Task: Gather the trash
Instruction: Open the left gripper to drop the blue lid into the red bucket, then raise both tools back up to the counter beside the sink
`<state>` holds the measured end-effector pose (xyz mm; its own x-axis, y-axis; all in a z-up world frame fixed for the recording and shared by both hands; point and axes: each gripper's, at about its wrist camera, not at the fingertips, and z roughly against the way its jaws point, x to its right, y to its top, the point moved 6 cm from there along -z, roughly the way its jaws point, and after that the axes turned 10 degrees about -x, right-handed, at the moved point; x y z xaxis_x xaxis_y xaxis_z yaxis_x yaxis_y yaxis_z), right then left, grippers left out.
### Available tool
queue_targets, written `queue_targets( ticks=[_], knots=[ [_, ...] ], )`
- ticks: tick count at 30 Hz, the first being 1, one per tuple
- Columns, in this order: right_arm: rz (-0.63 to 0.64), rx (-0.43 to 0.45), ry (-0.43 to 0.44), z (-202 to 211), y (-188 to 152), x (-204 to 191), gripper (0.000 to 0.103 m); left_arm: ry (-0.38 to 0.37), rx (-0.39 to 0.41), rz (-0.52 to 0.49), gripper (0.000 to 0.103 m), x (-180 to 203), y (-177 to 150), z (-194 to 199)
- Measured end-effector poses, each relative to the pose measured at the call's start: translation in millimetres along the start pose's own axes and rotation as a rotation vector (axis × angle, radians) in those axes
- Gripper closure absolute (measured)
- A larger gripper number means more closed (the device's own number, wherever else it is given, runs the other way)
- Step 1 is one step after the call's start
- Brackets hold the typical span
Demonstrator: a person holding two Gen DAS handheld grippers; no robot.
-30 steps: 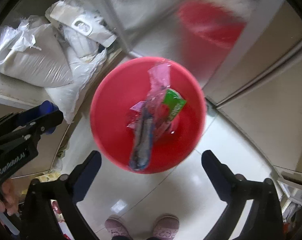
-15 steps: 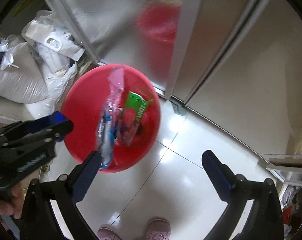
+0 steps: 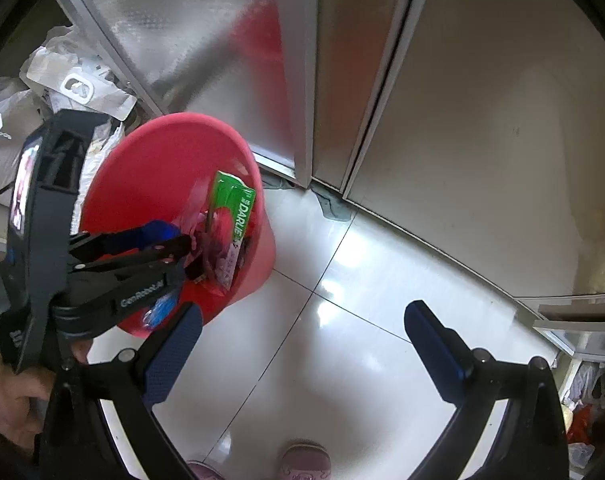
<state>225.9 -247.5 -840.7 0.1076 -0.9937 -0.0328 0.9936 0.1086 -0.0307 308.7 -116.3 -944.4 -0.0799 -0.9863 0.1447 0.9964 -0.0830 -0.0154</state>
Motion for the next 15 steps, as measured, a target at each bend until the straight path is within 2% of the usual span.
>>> queue_targets(
  ticks=[2,4,5,8,10,12,15],
  knots=[
    [-0.003,0.002,0.002,-4.9,2.0,-0.1,0.002,-0.002,0.01,-0.001,0.053,0.8,-0.1,-2.6],
    [-0.005,0.003,0.007,-7.0,1.8,0.6,0.002,-0.008,0.024,0.003,0.023,0.0,-0.1,-0.6],
    [-0.003,0.003,0.009,-7.4,1.9,-0.1,0.002,-0.005,0.033,0.005,0.018,-1.8,-0.5,1.1],
    [0.006,0.005,0.018,-3.8,1.5,-2.7,0.002,-0.003,0.043,0.018,0.014,-6.1,-0.2,8.5],
    [0.016,0.011,0.018,1.2,1.9,-6.8,0.002,0.009,0.044,0.02,0.001,-9.4,-1.2,15.9],
    [0.023,0.018,0.013,7.8,3.1,-9.9,0.002,0.039,0.048,0.016,0.001,-12.8,-3.2,24.5],
    [0.026,0.027,0.017,23.4,4.1,-11.5,0.002,0.006,0.051,0.02,0.001,-17.3,-6.9,42.8]
  ],
)
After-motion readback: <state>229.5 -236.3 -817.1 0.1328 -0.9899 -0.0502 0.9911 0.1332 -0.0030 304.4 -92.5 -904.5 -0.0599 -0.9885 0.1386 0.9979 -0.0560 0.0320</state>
